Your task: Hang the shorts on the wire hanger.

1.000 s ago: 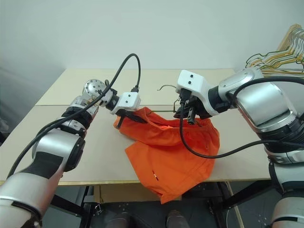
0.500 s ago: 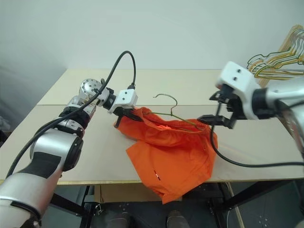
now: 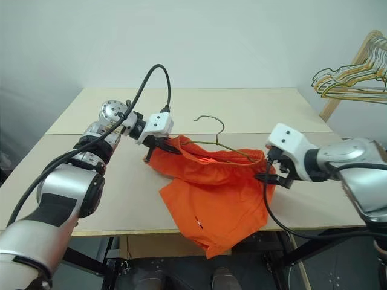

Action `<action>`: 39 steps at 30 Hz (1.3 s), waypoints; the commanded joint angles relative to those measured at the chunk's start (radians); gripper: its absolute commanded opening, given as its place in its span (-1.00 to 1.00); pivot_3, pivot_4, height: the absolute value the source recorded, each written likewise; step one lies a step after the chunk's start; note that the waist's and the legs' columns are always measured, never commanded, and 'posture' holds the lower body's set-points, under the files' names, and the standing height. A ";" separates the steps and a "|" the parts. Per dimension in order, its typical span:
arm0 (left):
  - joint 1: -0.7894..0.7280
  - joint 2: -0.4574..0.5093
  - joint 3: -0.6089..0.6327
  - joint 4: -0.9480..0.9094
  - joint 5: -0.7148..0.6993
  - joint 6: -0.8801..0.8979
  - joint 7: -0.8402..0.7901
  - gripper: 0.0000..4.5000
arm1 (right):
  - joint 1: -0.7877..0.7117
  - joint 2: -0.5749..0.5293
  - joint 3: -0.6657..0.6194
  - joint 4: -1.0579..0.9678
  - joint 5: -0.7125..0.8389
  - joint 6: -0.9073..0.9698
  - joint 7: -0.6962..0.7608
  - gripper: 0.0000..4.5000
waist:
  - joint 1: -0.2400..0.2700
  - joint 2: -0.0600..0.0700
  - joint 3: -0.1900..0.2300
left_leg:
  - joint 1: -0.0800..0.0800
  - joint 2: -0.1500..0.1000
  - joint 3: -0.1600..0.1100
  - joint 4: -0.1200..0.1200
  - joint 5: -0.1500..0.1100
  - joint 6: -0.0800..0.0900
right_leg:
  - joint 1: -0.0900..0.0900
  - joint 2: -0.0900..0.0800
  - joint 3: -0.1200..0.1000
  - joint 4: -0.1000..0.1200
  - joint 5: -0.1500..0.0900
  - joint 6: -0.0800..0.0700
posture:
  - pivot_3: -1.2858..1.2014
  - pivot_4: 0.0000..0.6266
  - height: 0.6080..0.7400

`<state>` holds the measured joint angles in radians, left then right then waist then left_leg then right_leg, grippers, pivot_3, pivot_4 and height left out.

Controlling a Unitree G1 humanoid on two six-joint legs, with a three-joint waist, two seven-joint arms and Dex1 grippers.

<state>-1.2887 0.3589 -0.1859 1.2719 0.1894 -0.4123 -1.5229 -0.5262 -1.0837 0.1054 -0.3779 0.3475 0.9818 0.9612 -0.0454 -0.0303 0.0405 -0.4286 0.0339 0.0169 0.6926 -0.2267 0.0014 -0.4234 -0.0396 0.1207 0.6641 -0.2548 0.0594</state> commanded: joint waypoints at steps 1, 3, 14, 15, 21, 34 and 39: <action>-0.022 0.010 0.024 -0.029 -0.029 -0.008 -0.004 -1.00 | -0.041 -0.002 0.003 0.009 -0.006 -0.028 0.016 0.13 | 0.005 0.000 0.000 | 0.000 0.000 0.000 0.000 0.000 0.000 | 0.000 0.000 0.000 0.000 0.000 0.000 | 0.00 -1.00 1.00; -0.021 0.011 0.026 -0.030 -0.029 -0.008 -0.004 -1.00 | -0.046 -0.008 0.016 0.015 -0.006 -0.036 0.032 -0.18 | 0.006 0.000 0.000 | -0.001 0.000 0.000 0.001 0.000 0.000 | 0.000 0.000 0.000 0.000 0.000 0.000 | 0.01 -1.00 1.00; -0.023 0.002 0.069 -0.045 -0.120 0.010 -0.089 -0.70 | -0.022 -0.030 -0.022 0.017 0.035 -0.027 0.101 -1.00 | 0.004 0.000 0.000 | 0.000 0.000 0.000 0.001 0.000 0.000 | 0.000 0.000 0.000 0.000 0.000 0.000 | 0.01 -1.00 1.00; -0.024 0.001 0.070 -0.048 -0.137 0.016 -0.091 -0.57 | -0.016 -0.032 -0.031 0.015 0.044 -0.017 0.101 -1.00 | 0.004 0.000 0.000 | 0.000 0.000 0.000 0.001 0.000 0.000 | 0.000 0.000 0.000 0.000 0.000 0.000 | 0.01 -1.00 1.00; -0.052 0.041 0.146 -0.065 -0.218 0.086 -0.079 0.29 | 0.189 -0.034 -0.278 -0.086 0.147 0.128 0.053 -1.00 | 0.007 0.000 0.000 | -0.001 0.000 -0.001 0.001 0.000 0.000 | 0.001 0.000 -0.001 0.000 0.000 0.000 | 0.00 -1.00 1.00; 0.200 -0.074 0.363 -0.753 -0.610 0.723 0.297 0.99 | 0.521 0.366 -0.943 -0.472 0.153 0.633 -0.306 -1.00 | 0.001 0.003 -0.002 | 0.002 0.000 -0.003 0.001 0.000 0.000 | 0.004 -0.001 -0.001 0.001 -0.003 0.005 | -0.05 -1.00 1.00; 0.384 -0.100 0.318 -1.162 -0.748 0.959 0.406 0.99 | 0.527 0.434 -1.101 -0.456 0.173 0.633 -0.469 -1.00 | -0.023 0.004 -0.003 | 0.004 0.000 -0.003 -0.001 0.000 0.000 | 0.004 0.000 0.000 0.002 -0.001 0.001 | -0.06 -1.00 1.00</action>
<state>-0.8897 0.2620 0.1410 0.2343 -0.4993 0.4907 -1.1519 0.0262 -0.6576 -0.9345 -0.8184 0.5155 1.6067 0.5517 -0.0685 -0.0262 0.0374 -0.4234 0.0338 0.0141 0.6916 -0.2267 0.0013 -0.4183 -0.0399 0.1202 0.6660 -0.2555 0.0605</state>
